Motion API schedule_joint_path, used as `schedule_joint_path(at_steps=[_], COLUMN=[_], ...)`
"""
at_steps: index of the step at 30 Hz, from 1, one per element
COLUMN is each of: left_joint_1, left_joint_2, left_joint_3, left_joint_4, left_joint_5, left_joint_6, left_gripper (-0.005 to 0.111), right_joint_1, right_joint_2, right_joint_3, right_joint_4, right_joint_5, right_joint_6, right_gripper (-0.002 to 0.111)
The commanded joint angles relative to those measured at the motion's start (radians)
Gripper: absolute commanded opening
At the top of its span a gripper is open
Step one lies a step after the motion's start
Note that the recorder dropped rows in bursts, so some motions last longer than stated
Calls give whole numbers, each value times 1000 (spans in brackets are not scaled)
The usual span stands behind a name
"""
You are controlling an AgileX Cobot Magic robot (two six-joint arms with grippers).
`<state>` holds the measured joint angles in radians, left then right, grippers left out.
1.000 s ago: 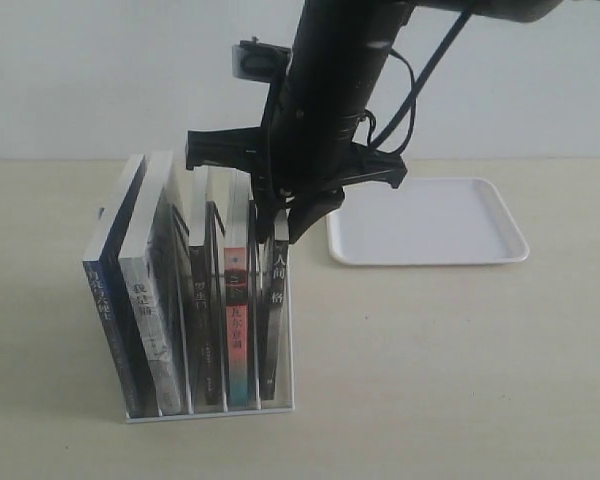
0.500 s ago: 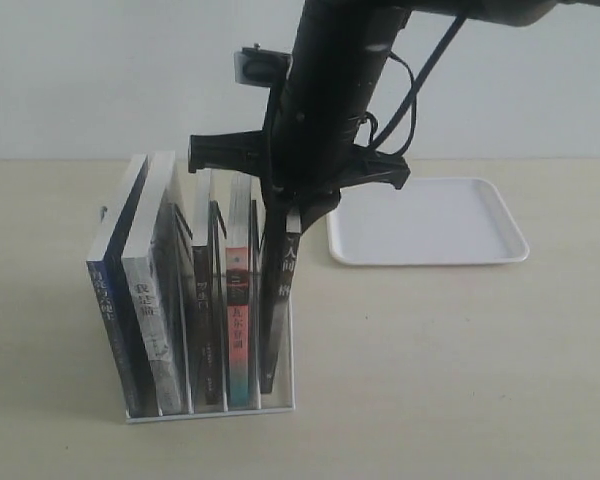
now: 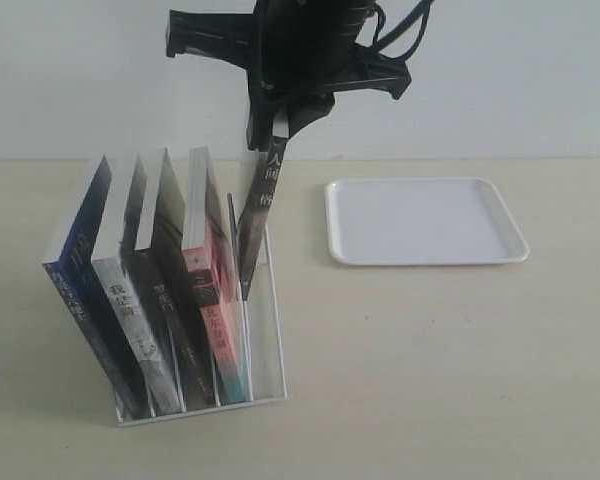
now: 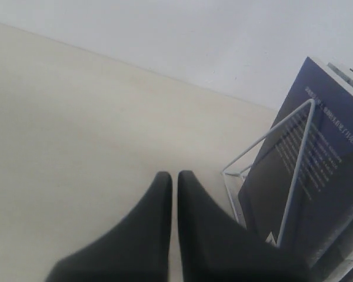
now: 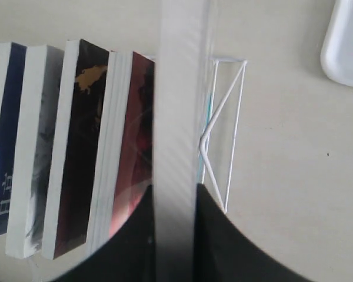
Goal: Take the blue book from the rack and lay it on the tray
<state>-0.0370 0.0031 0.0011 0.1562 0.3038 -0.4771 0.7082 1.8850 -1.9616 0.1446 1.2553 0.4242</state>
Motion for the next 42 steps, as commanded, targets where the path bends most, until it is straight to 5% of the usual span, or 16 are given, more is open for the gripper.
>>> schedule_joint_path(at_steps=[1, 42], left_joint_1=[1, 1], left_joint_2=[-3, -3], left_joint_3=[-1, -1], left_joint_4=[0, 0], left_joint_5=[-11, -11], left_joint_6=[1, 1], left_gripper=[4, 4], right_joint_1=[1, 68], right_joint_2=[-18, 76], right_joint_3=[-14, 108], right_joint_4=[22, -75], right_joint_5=[-34, -34], right_joint_6=[-9, 27], right_gripper=[0, 4])
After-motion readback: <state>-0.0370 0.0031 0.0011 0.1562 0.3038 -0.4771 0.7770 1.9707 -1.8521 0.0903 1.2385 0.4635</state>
